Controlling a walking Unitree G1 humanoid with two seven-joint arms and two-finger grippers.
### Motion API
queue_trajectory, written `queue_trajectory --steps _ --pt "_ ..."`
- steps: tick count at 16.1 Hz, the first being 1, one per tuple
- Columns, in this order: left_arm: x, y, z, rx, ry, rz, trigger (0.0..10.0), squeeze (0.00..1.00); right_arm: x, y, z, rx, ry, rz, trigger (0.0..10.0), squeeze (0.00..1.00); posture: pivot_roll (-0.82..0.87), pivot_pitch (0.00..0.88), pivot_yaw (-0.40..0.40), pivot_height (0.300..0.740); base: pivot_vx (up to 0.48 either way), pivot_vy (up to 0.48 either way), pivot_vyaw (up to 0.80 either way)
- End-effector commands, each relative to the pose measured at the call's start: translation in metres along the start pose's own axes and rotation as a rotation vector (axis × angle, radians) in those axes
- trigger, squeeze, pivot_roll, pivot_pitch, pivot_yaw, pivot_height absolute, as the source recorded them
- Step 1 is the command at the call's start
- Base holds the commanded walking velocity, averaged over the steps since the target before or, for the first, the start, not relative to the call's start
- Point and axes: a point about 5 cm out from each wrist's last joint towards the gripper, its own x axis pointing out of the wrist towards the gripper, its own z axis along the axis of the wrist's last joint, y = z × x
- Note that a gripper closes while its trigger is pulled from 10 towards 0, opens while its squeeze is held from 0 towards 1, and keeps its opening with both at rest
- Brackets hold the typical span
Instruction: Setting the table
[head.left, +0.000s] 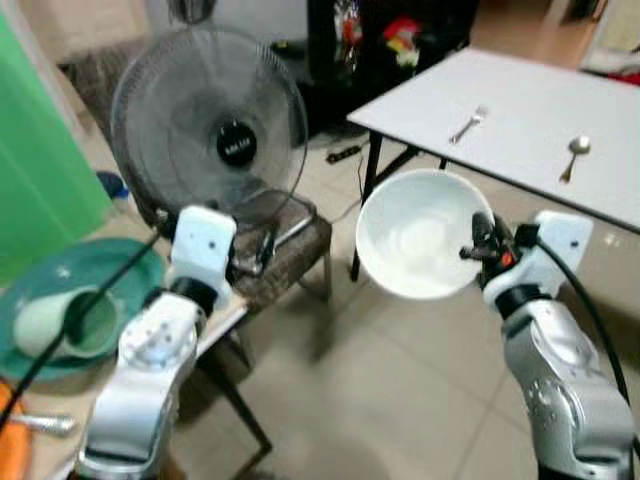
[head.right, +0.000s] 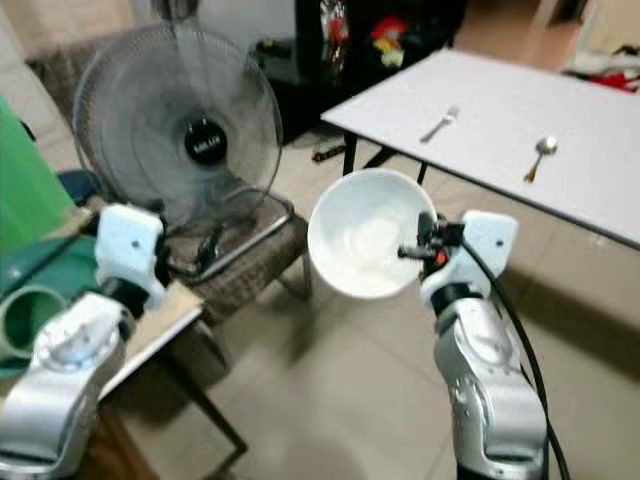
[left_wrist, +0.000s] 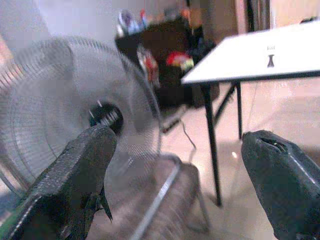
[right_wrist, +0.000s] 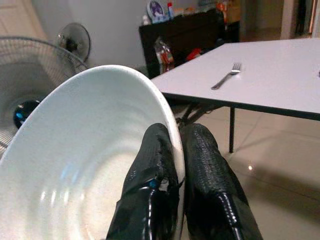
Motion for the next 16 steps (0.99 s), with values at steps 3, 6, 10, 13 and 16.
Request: queue_trajectory --steps 3,6,10,13,16 --pt "0.001 0.002 -0.002 -0.025 0.028 0.005 10.0 0.00 0.001 0.014 0.009 0.013 -0.044 0.063 10.0 0.00 0.06 0.000 0.030 0.740 0.000 -0.209 -0.80" --pt "0.000 0.004 -0.004 -0.042 0.028 0.014 10.0 0.00 0.001 0.014 0.008 0.016 -0.044 0.059 10.0 0.00 0.06 0.000 0.028 0.740 0.000 0.480 -0.53" --pt "-0.001 0.008 0.000 -0.051 0.002 0.061 10.0 0.00 0.002 0.015 0.007 0.017 -0.041 0.061 10.0 0.00 0.06 0.000 0.024 0.740 0.000 0.000 0.00" --pt "0.001 0.014 -0.003 -0.052 0.013 0.103 10.0 0.00 0.008 0.014 0.005 -0.030 -0.021 0.058 10.0 0.00 0.07 0.000 0.021 0.740 0.000 0.000 -0.27" --pt "0.001 0.015 -0.001 -0.091 -0.005 0.122 10.0 0.00 0.012 0.018 0.006 -0.010 -0.022 0.093 10.0 0.00 0.07 0.000 0.021 0.740 0.301 0.000 0.00"
